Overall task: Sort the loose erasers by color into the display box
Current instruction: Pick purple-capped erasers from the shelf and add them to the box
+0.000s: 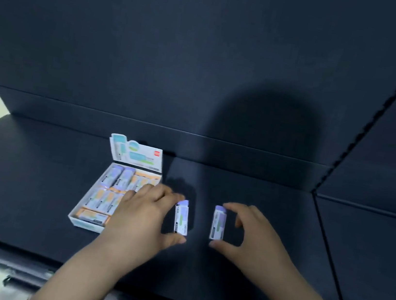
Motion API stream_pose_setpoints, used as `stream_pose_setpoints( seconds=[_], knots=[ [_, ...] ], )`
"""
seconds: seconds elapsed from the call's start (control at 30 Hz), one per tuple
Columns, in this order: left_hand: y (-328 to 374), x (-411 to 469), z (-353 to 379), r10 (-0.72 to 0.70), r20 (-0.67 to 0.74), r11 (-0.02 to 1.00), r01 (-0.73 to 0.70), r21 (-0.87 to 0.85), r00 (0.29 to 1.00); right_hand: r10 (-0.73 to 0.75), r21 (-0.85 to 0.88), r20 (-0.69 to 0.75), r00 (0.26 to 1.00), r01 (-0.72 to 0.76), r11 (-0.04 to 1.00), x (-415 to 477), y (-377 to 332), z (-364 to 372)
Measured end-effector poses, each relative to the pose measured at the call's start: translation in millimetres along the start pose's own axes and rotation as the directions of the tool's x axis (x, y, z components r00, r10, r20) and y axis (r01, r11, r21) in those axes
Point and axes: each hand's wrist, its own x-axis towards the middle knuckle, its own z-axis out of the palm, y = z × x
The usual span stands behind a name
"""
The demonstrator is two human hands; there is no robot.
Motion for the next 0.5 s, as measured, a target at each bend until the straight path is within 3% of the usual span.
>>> stream_pose_setpoints(
  seconds=[0.23,0.5],
  knots=[
    [-45,-16,-2,-0.05,-0.028,0.999,0.05,-0.005,0.998,-0.069,-0.009,0.097,0.993,0.071,0.997,22,-38,27],
    [-132,-4,-24,-0.075,0.036,0.995,0.072,0.069,0.997,-0.083,-0.034,0.085,0.993,0.086,0.996,75,-101,73]
  ],
)
